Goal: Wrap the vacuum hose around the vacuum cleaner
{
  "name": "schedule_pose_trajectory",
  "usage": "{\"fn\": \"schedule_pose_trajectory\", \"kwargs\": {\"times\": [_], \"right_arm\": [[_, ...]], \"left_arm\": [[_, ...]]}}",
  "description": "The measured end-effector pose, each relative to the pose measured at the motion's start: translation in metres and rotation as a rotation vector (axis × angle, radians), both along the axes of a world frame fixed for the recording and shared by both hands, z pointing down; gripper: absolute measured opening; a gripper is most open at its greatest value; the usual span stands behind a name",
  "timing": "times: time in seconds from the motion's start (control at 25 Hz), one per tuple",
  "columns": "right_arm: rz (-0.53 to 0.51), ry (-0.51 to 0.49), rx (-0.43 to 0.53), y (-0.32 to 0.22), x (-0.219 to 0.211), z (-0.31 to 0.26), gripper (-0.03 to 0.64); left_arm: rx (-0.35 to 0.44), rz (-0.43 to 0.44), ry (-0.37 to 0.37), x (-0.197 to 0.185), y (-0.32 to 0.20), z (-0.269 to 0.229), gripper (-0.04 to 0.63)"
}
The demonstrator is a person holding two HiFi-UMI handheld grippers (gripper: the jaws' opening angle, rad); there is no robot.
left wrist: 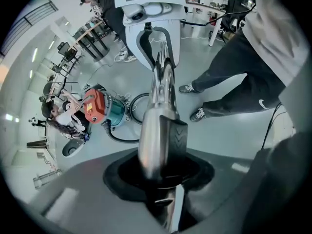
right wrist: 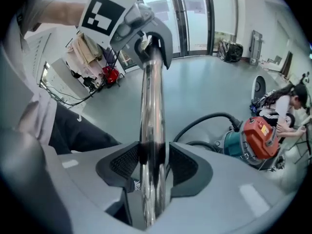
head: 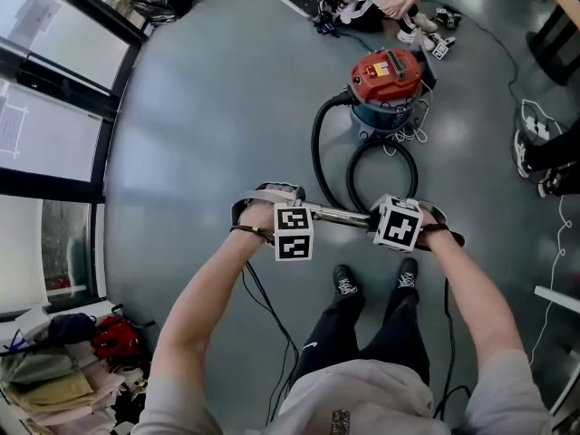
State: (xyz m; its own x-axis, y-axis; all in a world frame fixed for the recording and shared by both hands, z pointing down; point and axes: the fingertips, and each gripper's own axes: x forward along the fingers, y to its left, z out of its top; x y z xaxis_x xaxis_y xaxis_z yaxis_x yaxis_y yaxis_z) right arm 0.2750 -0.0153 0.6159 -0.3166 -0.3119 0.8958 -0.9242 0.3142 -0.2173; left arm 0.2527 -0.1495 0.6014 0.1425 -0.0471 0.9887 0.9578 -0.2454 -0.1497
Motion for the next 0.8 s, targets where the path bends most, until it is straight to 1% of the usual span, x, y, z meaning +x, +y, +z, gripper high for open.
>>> {"fn": "schedule_pose_trajectory", "kwargs": {"times": [0.08,0.16,0.32,0.44,0.56,0.8], "right_arm": [[0.044,0.041,0.011,0.001,0.011,0.006,0.259],[0.096,0.072,0.026,0.003,0.022,0.008,0.287],[0.228,0.102,0.083,0.002,0.037,0.008,0.262],[0.331,0.111,0.101,0.011,0.043,0.014,0.232],[0.416,0.128,0.092,0.036,0.044,0.027,0.184],[0.480,0.081,0.032,0.089,0.024,0.070,0.178]], "left_arm": [[-0.013,-0.047,-0.021,-0.011,-0.009,0.014,0.158],[-0.026,-0.086,-0.040,-0.022,-0.017,0.028,0.158],[-0.057,-0.140,-0.068,-0.038,-0.023,0.058,0.158],[-0.092,-0.196,-0.082,-0.050,-0.024,0.081,0.158],[-0.141,-0.299,-0.098,-0.064,-0.027,0.102,0.158],[-0.228,-0.546,-0.122,-0.085,-0.023,0.142,0.158]]}}
